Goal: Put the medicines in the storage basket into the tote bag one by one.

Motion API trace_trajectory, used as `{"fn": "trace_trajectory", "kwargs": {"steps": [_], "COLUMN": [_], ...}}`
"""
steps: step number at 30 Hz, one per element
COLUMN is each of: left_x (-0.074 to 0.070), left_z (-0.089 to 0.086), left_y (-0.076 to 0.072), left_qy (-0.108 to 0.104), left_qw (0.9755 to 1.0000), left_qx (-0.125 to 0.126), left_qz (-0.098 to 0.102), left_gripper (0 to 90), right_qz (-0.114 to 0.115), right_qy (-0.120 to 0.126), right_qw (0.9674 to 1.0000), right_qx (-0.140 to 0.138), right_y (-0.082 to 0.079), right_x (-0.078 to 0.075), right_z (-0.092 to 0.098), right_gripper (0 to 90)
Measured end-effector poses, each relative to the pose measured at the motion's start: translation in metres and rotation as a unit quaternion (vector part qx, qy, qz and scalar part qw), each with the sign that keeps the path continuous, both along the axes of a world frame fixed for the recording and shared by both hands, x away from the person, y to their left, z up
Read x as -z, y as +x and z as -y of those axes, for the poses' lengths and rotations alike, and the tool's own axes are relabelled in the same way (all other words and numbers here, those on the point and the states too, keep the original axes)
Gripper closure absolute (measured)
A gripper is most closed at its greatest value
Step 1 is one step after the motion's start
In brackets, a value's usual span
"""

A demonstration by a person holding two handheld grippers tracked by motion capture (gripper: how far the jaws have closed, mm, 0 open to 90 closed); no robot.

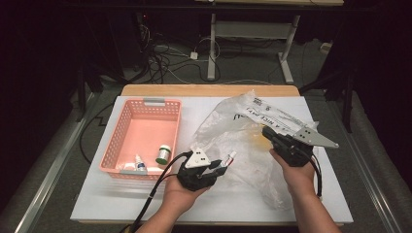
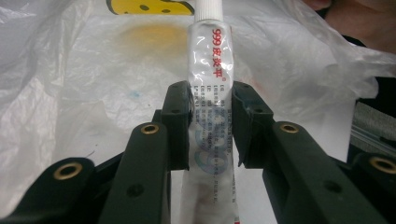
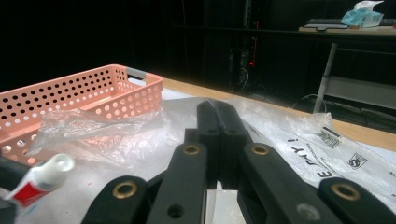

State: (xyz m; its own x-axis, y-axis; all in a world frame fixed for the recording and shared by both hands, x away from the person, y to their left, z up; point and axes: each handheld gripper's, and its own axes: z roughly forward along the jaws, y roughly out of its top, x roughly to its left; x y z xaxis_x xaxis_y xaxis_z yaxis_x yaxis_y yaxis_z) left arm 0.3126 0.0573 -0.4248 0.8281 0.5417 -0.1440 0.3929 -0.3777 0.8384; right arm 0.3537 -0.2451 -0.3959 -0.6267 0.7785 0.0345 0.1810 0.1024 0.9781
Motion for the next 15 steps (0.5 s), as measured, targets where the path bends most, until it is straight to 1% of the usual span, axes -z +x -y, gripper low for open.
{"fn": "trace_trajectory", "kwargs": {"steps": [5,8,15], "left_x": [0.002,0.002,0.002], "left_z": [0.010,0.014,0.013], "left_y": [0.009,0.017,0.031], "left_qy": [-0.005,-0.003,0.001], "left_qw": [1.0000,0.9999,0.9995], "left_qx": [-0.005,-0.012,-0.033], "left_qz": [-0.001,-0.002,-0.002], "left_gripper": [68.2,68.2,68.2], "right_qz": [0.000,0.002,0.009], "right_qy": [0.003,0.004,0.004], "right_qw": [1.0000,1.0000,0.9999], "right_qx": [0.000,0.000,-0.005], "right_y": [-0.002,-0.003,-0.006], "right_x": [-0.001,-0.003,-0.006], "right_z": [0.000,0.000,0.000], "right_gripper": [90.0,90.0,90.0]}}
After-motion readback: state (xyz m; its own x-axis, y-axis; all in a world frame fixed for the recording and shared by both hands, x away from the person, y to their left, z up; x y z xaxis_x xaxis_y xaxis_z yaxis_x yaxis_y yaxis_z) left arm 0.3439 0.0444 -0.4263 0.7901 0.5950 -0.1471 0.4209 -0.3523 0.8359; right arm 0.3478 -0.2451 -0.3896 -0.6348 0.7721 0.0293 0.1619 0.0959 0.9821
